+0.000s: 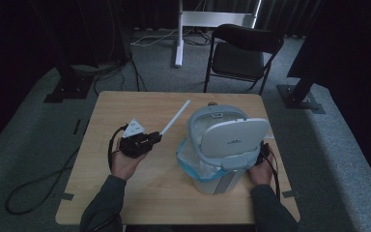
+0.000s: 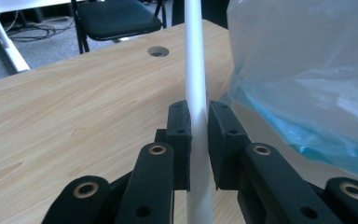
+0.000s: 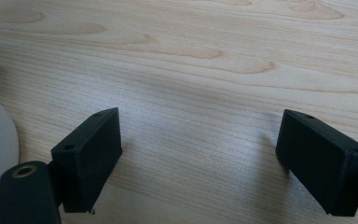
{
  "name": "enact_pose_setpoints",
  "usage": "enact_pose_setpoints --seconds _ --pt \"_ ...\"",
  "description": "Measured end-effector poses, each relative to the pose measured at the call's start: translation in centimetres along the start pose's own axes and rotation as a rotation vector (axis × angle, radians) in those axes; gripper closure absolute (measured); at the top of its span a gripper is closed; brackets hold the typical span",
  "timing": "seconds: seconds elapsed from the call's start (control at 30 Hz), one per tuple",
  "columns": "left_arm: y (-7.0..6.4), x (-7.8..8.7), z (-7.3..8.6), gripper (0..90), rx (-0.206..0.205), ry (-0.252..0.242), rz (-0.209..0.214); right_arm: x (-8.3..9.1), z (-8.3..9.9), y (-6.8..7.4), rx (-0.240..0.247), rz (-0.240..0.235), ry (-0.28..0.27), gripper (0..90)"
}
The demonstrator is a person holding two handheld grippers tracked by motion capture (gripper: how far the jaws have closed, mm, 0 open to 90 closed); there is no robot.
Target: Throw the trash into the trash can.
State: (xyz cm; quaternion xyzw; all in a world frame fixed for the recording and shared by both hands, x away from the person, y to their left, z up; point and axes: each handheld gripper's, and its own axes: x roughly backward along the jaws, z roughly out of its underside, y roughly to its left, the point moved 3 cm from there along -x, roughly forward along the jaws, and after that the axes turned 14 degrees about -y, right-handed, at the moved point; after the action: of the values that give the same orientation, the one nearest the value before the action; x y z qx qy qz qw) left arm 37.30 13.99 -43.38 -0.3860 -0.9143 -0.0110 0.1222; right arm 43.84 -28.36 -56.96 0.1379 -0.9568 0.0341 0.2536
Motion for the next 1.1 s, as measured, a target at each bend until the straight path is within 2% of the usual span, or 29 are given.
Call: enact_pose_setpoints --seconds 0.23,0.37,0.63,0.67,0.77,1.1 --pt "0.0 0.2 -0.4 79.4 0.007 -0.026 0.027 0.0 0.0 0.0 0.000 0.000 0.000 13.2" --pt "-0.4 0.6 -0.8 79.4 0.001 -0.057 0.062 0.0 0.0 0.0 0.000 0.000 0.000 13.2" --pt "-0.8 0.8 -1.4 79.4 -0.007 -0.085 0.090 0.0 0.0 0.0 0.000 0.000 0.000 13.2" --pt "-1.0 0.9 -1.7 79.4 0.007 -0.111 0.109 0.0 0.0 0.0 0.000 0.000 0.000 13.2" --pt "-1.2 1.0 -2.1 79.3 0.008 -0.128 0.126 0.0 0.0 0.0 0.000 0.000 0.000 13.2" --pt "-2.0 0.6 -3.0 79.3 -0.011 -0.137 0.170 0.0 0.0 0.0 0.000 0.000 0.000 13.2"
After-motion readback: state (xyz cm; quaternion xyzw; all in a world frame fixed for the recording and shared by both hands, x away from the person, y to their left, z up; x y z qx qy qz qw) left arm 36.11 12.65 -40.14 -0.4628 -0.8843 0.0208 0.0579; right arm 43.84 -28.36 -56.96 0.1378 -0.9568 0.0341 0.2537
